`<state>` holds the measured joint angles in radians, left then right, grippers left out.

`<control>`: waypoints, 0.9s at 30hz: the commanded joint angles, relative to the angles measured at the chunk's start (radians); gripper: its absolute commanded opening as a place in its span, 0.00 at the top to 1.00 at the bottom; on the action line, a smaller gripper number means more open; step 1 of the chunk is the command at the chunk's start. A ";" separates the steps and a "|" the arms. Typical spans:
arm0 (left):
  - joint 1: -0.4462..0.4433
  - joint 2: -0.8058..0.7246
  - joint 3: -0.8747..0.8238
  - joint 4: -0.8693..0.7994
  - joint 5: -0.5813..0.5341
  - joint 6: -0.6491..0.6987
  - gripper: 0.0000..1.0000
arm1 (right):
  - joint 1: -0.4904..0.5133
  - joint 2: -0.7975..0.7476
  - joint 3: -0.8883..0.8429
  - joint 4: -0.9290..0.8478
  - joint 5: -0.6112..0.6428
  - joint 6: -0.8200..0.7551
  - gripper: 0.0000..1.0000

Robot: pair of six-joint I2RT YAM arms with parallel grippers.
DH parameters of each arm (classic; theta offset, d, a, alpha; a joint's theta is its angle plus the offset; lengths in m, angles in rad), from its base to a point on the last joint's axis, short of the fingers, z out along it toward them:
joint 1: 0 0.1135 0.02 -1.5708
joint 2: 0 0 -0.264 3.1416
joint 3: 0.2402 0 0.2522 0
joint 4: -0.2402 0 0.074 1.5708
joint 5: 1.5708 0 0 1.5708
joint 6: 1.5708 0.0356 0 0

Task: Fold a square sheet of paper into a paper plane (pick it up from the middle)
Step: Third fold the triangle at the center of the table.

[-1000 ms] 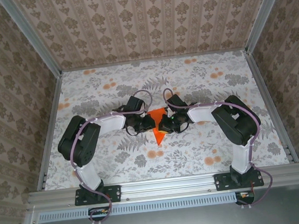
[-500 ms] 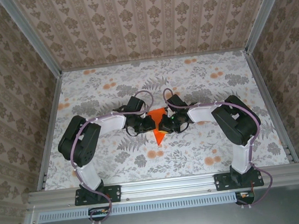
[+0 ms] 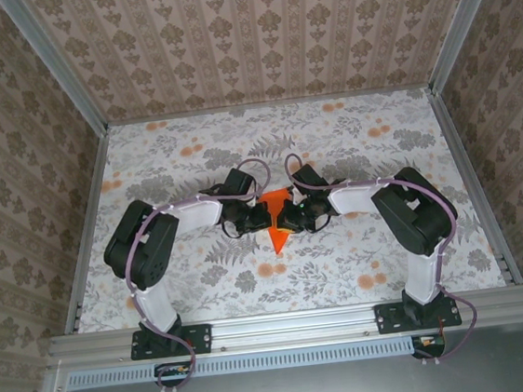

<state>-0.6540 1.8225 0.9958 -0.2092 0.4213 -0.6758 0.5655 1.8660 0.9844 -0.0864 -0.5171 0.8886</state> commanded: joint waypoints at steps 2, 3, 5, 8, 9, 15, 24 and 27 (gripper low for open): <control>-0.004 0.008 0.017 -0.046 -0.032 0.025 1.00 | -0.007 -0.047 -0.006 -0.018 -0.019 -0.022 0.89; -0.004 0.006 0.016 -0.048 -0.034 0.023 0.99 | -0.009 -0.049 -0.007 -0.022 -0.016 -0.025 0.89; -0.004 0.003 0.015 -0.049 -0.038 0.022 0.99 | -0.010 -0.051 -0.009 -0.032 -0.008 -0.031 0.89; -0.004 -0.003 0.013 -0.052 -0.044 0.021 1.00 | -0.015 -0.051 -0.015 -0.052 0.017 -0.042 0.88; -0.004 -0.005 0.012 -0.054 -0.045 0.021 1.00 | -0.016 -0.048 -0.016 -0.056 0.023 -0.043 0.89; -0.004 -0.011 0.011 -0.059 -0.055 0.016 1.00 | -0.021 -0.024 -0.025 -0.048 0.023 -0.045 0.89; -0.004 -0.028 0.005 -0.071 -0.071 0.015 1.00 | -0.023 0.011 -0.022 -0.049 0.029 -0.046 0.89; -0.004 -0.039 0.003 -0.073 -0.078 0.015 1.00 | -0.023 0.019 -0.022 -0.052 0.031 -0.048 0.88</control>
<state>-0.6552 1.8175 1.0000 -0.2287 0.3923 -0.6762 0.5472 1.8606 0.9695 -0.1097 -0.5053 0.8589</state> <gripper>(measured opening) 0.053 0.115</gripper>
